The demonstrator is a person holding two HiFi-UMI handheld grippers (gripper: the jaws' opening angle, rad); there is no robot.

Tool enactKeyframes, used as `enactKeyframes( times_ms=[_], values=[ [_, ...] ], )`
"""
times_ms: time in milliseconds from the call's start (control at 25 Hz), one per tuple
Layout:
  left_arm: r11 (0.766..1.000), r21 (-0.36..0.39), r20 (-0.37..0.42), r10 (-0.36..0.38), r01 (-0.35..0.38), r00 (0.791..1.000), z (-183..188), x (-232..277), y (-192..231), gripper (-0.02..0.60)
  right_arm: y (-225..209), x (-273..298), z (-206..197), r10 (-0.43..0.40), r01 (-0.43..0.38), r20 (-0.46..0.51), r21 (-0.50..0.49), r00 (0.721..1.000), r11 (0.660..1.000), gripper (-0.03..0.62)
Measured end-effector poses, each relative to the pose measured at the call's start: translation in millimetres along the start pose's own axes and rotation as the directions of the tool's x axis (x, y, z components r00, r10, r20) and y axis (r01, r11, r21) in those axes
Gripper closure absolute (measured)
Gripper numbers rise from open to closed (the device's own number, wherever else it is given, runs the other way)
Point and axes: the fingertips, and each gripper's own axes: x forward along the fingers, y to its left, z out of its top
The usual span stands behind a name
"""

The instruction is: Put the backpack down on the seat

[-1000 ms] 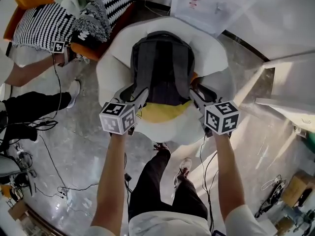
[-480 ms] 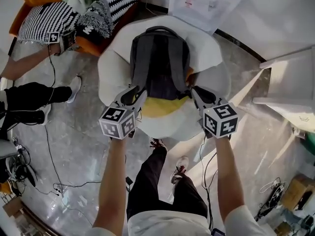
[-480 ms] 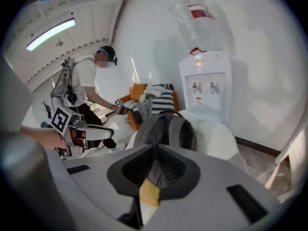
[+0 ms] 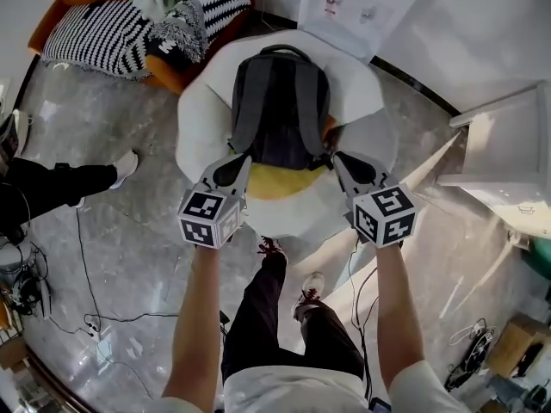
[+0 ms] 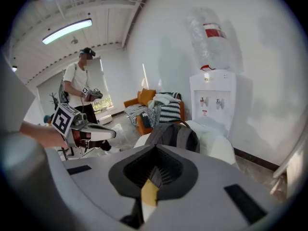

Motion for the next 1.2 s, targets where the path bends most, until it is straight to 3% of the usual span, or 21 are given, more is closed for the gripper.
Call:
enactKeyframes(
  times_ms=[520, 840, 1200],
  values=[
    [0.999, -0.040, 0.118, 0.039, -0.035, 0.992, 18, -76, -64, 0.578, 50, -95, 29, 0.041, -0.038, 0.077, -0.050, 0.996, 0.998, 0.591],
    [0.997, 0.035, 0.190, 0.055, -0.062, 0.980, 63, -119, -98, 0.578, 66, -140, 50, 0.036, -0.025, 0.096, -0.112, 0.995, 0.993, 0.591],
    [0.996, 0.038, 0.220, 0.072, -0.083, 0.973, 104, -156, -118, 0.578, 86, -181, 90, 0.048, -0.026, 0.138, -0.154, 0.989, 0.988, 0.591]
  ],
)
